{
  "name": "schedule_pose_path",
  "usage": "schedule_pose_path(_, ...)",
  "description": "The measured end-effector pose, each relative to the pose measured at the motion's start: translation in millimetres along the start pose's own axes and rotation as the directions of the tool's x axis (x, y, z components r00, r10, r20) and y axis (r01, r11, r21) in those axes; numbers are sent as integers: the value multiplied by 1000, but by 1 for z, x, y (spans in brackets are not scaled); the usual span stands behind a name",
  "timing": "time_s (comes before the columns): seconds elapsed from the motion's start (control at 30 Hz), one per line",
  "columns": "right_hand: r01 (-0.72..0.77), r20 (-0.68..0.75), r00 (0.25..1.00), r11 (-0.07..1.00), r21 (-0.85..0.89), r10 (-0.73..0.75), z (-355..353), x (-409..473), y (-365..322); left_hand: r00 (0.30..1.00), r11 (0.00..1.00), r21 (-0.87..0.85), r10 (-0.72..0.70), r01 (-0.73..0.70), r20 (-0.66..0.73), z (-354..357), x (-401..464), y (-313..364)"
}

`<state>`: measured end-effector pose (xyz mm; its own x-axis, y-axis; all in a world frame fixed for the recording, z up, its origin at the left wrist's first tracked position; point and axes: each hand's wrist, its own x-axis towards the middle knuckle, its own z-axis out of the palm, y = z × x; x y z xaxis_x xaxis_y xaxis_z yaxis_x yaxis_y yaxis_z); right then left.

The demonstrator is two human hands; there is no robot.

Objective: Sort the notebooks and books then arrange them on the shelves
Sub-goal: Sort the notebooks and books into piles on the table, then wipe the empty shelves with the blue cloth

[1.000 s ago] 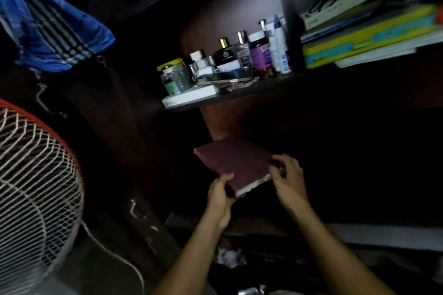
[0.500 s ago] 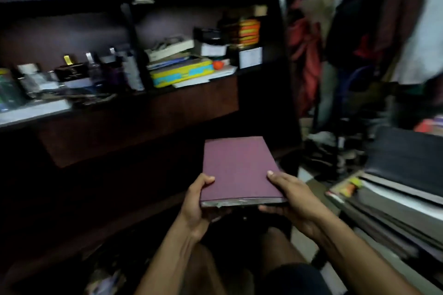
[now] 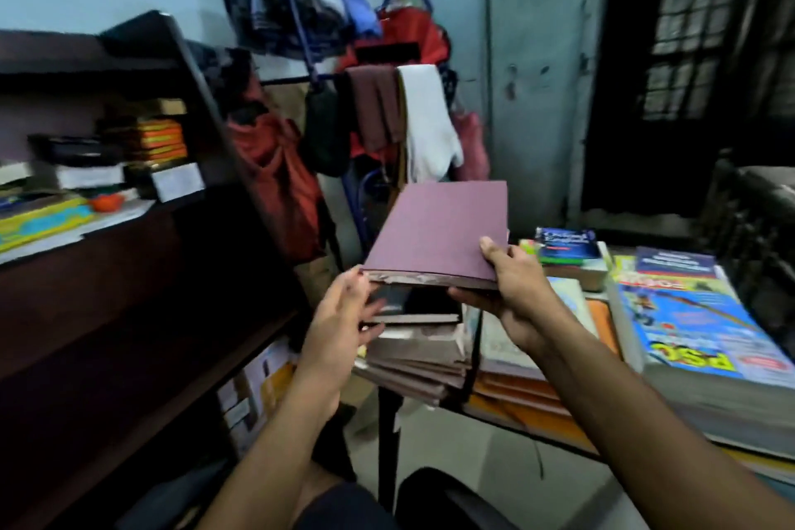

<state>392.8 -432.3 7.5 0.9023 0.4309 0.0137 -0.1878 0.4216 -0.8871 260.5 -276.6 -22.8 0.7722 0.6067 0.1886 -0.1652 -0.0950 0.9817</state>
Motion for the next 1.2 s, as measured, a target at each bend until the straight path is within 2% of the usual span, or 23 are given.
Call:
schedule_pose_path(0.07, -16, -96, 995, 1000, 22, 18, -28, 17, -17, 983, 927, 335, 136, -170, 121, 19, 12, -6)
schedule_pose_path(0.1, -33, -141, 989, 999, 31, 37, -41, 28, -25, 961, 829, 494, 178, -261, 209, 29, 17, -7)
schedule_pose_path(0.17, -57, -210, 975, 997, 43, 65, -62, 48, -41, 908, 546, 727, 207, -416, 364, 43, 30, -12)
schedule_pose_path(0.2, -59, -239, 969, 998, 38, 67, -71, 60, -46, 891, 420, 786, 194, -454, 410, 49, 37, -16)
schedule_pose_path(0.23, -57, -268, 961, 998, 34, 64, -78, 71, -50, 889, 342, 821, 157, -458, 430, 54, 42, -21)
schedule_pose_path(0.3, -61, -334, 941, 998, 7, 60, -94, 96, -56, 902, 285, 859, 58, -426, 428, 63, 48, -33)
schedule_pose_path(0.4, -109, -420, 905, 991, -72, 69, -117, 128, -61, 903, 218, 878, 35, -425, 428, 67, 49, -48)
schedule_pose_path(0.47, -185, -450, 888, 968, -170, 91, -135, 145, -61, 891, 253, 859, 23, -445, 454, 63, 50, -52)
schedule_pose_path(0.53, -256, -475, 875, 922, -290, 94, -153, 160, -61, 871, 332, 823, -6, -461, 491, 55, 51, -50)
schedule_pose_path(0.63, -300, -472, 881, 799, -522, 22, -167, 177, -68, 887, 444, 785, 49, -431, 459, 38, 55, -38)
schedule_pose_path(0.7, -296, -436, 900, 694, -657, -28, -163, 180, -71, 902, 465, 787, 64, -405, 426, 31, 59, -24)
schedule_pose_path(0.83, -460, -579, 797, 447, -767, -172, -172, 192, -60, 906, 453, 797, 62, -399, 419, 22, 60, -6)
schedule_pose_path(0.9, -481, -545, 798, 272, -833, -257, -163, 176, -56, 894, 448, 790, 55, -419, 444, 20, 56, -3)
schedule_pose_path(0.93, -452, -500, 816, 217, -865, -291, -152, 169, -55, 894, 452, 787, 53, -420, 446, 20, 56, -1)
schedule_pose_path(1.0, -284, -310, 888, 123, -951, -339, -117, 159, -57, 902, 464, 787, 62, -406, 428, 20, 57, 4)
schedule_pose_path(1.1, 19, -26, 959, 155, -988, -283, -41, 148, -56, 910, 489, 777, 101, -396, 401, 17, 61, 19)
schedule_pose_path(1.2, 320, 278, 939, 212, -923, -204, 47, 122, -44, 912, 471, 781, 203, -410, 357, -4, 63, 47)
